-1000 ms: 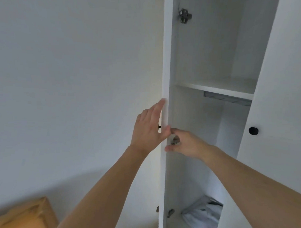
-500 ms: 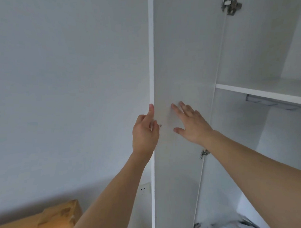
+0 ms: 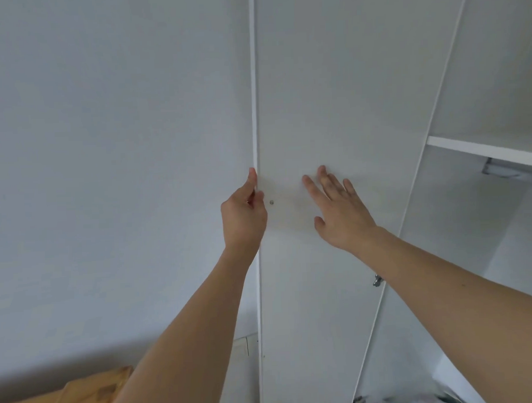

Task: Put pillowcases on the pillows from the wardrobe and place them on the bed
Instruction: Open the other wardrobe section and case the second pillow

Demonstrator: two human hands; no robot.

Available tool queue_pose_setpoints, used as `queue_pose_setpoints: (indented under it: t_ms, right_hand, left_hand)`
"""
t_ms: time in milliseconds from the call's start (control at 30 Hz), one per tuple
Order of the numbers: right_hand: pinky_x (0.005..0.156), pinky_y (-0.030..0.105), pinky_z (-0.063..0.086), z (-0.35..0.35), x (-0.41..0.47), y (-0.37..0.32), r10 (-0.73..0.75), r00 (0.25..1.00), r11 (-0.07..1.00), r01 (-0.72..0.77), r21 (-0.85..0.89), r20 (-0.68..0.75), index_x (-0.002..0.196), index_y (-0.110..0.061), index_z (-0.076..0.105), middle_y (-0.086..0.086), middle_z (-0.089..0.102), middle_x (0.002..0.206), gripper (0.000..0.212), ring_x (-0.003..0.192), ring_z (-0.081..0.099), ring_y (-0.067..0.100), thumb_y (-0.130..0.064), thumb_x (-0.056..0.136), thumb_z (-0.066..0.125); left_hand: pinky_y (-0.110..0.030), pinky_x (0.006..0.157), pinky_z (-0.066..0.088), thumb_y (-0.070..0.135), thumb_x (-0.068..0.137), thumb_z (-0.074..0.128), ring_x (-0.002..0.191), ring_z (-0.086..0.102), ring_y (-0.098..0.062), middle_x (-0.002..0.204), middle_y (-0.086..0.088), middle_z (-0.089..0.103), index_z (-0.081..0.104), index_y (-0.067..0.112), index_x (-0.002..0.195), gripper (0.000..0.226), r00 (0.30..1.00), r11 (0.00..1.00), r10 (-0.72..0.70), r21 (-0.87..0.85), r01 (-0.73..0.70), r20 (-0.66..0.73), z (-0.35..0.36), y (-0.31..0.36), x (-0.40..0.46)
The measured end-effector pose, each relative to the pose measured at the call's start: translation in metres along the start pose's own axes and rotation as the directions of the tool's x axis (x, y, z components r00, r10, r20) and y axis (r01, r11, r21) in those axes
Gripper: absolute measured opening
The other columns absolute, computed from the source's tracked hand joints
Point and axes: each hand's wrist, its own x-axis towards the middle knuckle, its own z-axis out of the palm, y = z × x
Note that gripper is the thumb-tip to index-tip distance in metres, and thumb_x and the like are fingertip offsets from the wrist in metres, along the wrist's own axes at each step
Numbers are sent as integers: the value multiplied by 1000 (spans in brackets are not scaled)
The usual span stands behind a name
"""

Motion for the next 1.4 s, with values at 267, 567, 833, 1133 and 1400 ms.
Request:
queue_pose_setpoints:
  t_ms: [267,567,833,1133,1400]
  right_hand:
    - [120,41,-4,-38,-11,37,35,996,991,-24,-128,78,153,-22,5,5,4,161,70,148,1,20,-32,94,41]
    - [117,47,-8,-140,-105,160,355,934,762,-314,-566,-40,150,-12,20,9,5,160,62,147,1,26,-32,94,38]
    - [115,53,-13,-210,-196,209,488,873,407,-237,-882,-9,149,-3,17,15,5,159,60,147,-3,32,-30,96,25]
    - [116,56,-7,-230,-230,208,499,859,335,-73,-939,111,139,-4,43,18,32,151,50,145,6,36,-24,99,21]
    - [116,56,-6,-226,-237,205,458,887,369,-129,-920,59,139,-4,43,17,31,151,49,146,5,34,-24,99,23]
  left_hand:
    - [-34,107,37,2,96,46,131,39,-21,144,-8,43,22,16,154,64,967,905,243,341,-253,73,3,17,-16]
    - [-40,122,7,21,104,38,150,3,-23,162,-14,9,9,1,153,60,802,884,332,132,-448,497,118,76,-110]
    - [-21,115,11,39,105,29,147,19,-13,161,0,20,18,15,155,56,430,984,162,-176,-7,888,235,163,-242]
    - [-27,56,27,23,100,41,57,31,-12,61,7,36,36,20,63,38,385,895,129,-275,352,914,270,209,-292]
    - [-53,100,42,38,92,46,78,47,-18,81,-7,51,56,-6,92,46,318,876,153,-278,395,935,273,194,-288]
